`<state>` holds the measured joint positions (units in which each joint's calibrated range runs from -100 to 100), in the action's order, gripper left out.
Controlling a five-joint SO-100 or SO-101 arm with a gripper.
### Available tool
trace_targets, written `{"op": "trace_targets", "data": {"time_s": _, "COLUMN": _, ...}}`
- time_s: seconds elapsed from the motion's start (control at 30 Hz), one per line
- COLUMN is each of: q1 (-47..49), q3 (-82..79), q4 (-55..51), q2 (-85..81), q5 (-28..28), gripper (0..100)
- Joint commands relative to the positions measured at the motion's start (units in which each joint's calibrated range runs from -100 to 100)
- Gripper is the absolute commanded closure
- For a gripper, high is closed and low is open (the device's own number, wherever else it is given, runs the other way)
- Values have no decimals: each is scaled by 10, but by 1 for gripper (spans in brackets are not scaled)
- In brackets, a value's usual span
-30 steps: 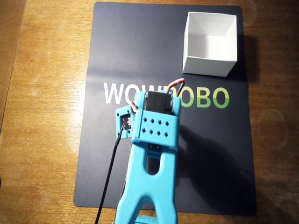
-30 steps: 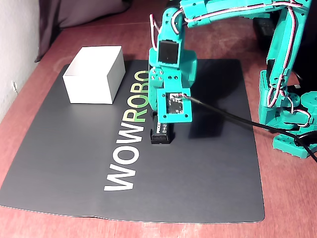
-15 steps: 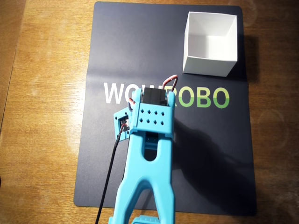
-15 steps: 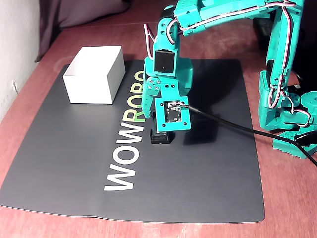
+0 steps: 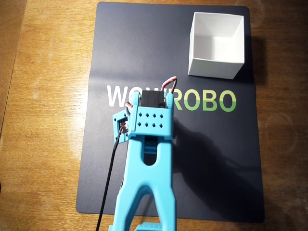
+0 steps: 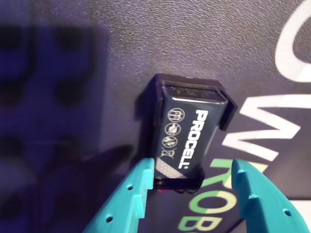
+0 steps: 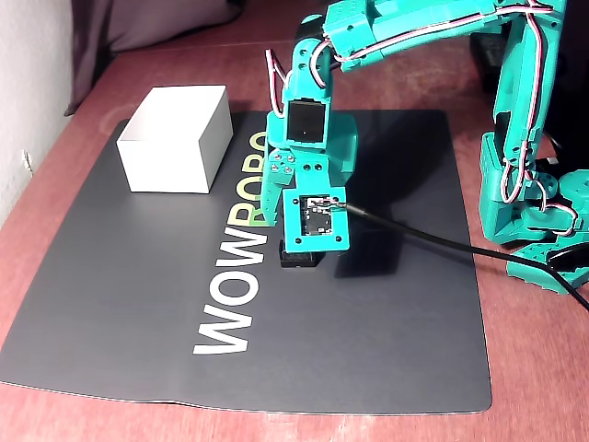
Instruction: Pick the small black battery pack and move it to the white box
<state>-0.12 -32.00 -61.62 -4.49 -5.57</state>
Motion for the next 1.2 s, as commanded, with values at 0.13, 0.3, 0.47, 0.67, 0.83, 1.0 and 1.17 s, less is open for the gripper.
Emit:
{"op": "trace_targets", "data": {"time_s": 0.13, "q1": -4, "q3": 12, "q4": 3, "q2": -2, "q5": 15, "gripper": 81}}
{"op": "trace_targets", "data": {"time_s": 0.3, "q1": -8, "q3": 11, "q4": 0, "q2": -2, "q5": 40, "gripper": 82}}
{"op": "trace_targets", "data": {"time_s": 0.47, "q1": -26, "q3": 3, "q4": -2, "q2": -2, "q5": 41, "gripper": 82}}
{"op": "trace_targets", "data": {"time_s": 0.67, "q1": -26, "q3": -14, "q4": 2, "q2": -2, "q5": 39, "gripper": 82}}
{"op": "trace_targets", "data": {"time_s": 0.83, "q1": -24, "q3": -14, "q4": 3, "q2": -1, "q5": 38, "gripper": 82}}
{"op": "trace_targets", "data": {"time_s": 1.0, "q1": -24, "q3": -13, "q4": 23, "q2": 26, "q5": 28, "gripper": 81}}
{"op": "trace_targets", "data": {"time_s": 1.17, "q1": -24, "q3": -12, "q4": 23, "q2": 30, "q5": 23, "gripper": 81}}
